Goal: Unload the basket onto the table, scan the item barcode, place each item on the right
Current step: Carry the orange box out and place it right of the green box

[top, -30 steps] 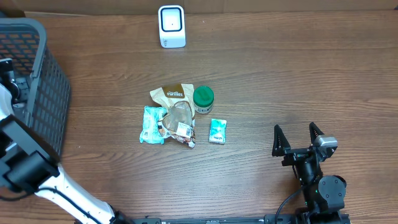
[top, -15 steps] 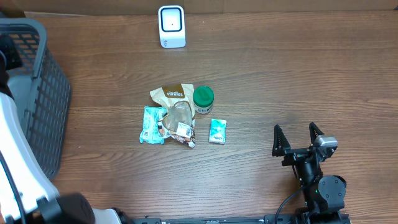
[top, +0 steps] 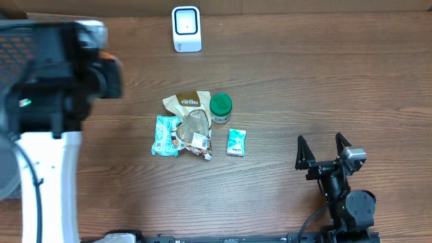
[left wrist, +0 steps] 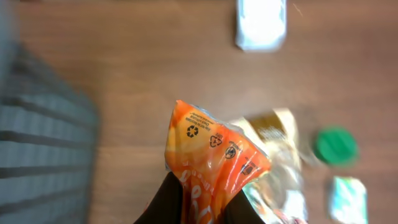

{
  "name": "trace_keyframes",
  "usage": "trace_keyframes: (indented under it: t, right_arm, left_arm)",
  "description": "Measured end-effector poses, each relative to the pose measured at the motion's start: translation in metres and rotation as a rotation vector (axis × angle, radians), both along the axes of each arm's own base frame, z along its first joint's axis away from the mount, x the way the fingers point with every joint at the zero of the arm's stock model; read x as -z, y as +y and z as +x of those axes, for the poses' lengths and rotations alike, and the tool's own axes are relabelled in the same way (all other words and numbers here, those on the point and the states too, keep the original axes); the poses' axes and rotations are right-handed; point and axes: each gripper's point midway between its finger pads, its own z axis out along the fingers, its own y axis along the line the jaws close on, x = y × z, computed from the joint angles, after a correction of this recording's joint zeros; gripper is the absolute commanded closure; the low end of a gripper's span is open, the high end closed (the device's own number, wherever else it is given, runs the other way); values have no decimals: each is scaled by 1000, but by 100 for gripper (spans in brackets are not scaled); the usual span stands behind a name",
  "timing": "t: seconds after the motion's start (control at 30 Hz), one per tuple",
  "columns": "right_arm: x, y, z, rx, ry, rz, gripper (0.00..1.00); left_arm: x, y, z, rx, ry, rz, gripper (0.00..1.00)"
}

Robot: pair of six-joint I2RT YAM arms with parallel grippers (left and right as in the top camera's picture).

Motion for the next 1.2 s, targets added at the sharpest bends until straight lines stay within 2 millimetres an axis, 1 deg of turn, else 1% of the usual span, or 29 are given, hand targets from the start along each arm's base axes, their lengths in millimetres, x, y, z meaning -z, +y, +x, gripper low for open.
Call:
trace_keyframes:
  t: [0.1,0.27,0.4,0.53,0.57,0.7,0.77,0.83,1.03,1.2]
  right_arm:
    - [0,0,0,0,0,0,0]
    - [0,0,0,0,0,0,0]
    - [0,0,0,0,0,0,0]
    - [0,0,0,0,0,0,0]
    - [0,0,0,0,0,0,0]
    - [0,0,0,0,0,0,0]
    - [0,0,0,0,0,0,0]
    - [0,0,0,0,0,0,0]
    - [0,0,0,0,0,0,0]
    - [0,0,0,0,0,0,0]
  left_arm:
    - [18,-37,-2,60,75,-30,96]
    - [45,-94,1,124,166,-80,96]
    - [66,-134,3,153,222,-103,96]
    - [95,-174,1,160,300,-119,96]
    - [105,-186,0,169,324,-115,96]
    - [132,-214,-2,192,381,-102,96]
    - [143,-224,-6,196,409,-97,96]
    - [149,-230,-8,195,423,-94,96]
    - [151,-244,-10,204,414,-108,96]
    - [148,-261,-13,234,387,-126,95]
